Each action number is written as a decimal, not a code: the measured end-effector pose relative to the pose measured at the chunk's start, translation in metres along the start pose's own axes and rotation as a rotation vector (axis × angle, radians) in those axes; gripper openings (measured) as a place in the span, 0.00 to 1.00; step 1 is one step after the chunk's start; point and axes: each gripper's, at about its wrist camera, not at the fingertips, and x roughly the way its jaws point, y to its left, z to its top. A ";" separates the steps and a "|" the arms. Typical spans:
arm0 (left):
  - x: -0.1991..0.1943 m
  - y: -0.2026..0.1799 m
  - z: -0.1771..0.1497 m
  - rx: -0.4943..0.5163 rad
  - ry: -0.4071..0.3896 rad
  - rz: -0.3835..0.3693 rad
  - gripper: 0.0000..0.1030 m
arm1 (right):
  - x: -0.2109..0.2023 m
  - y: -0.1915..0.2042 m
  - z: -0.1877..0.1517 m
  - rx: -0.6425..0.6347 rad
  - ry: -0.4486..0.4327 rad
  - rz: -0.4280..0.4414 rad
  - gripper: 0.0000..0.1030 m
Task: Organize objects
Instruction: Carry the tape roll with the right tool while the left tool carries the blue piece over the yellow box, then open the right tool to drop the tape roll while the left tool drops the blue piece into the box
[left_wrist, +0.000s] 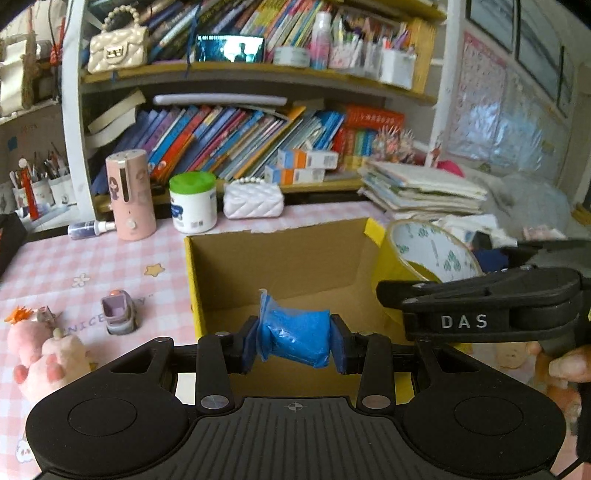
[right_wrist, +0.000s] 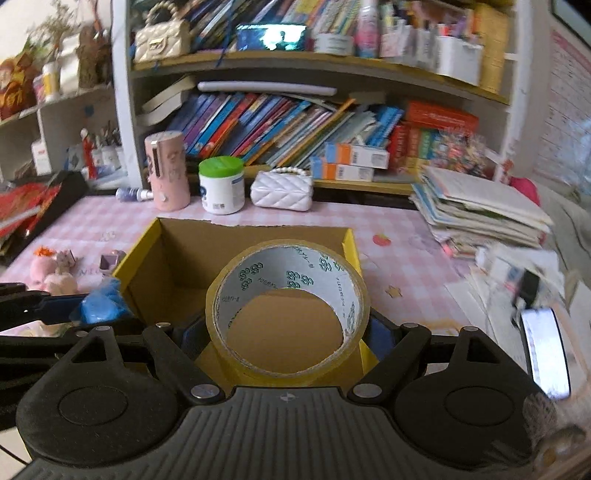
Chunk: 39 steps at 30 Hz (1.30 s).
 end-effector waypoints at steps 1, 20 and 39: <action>0.006 0.001 0.001 -0.003 0.010 0.010 0.36 | 0.008 0.000 0.003 -0.020 0.010 -0.001 0.81; 0.082 -0.003 0.013 0.044 0.185 0.133 0.36 | 0.134 0.014 0.023 -0.469 0.200 0.130 0.81; 0.066 -0.011 0.014 0.108 0.083 0.189 0.71 | 0.144 0.017 0.023 -0.522 0.254 0.095 0.89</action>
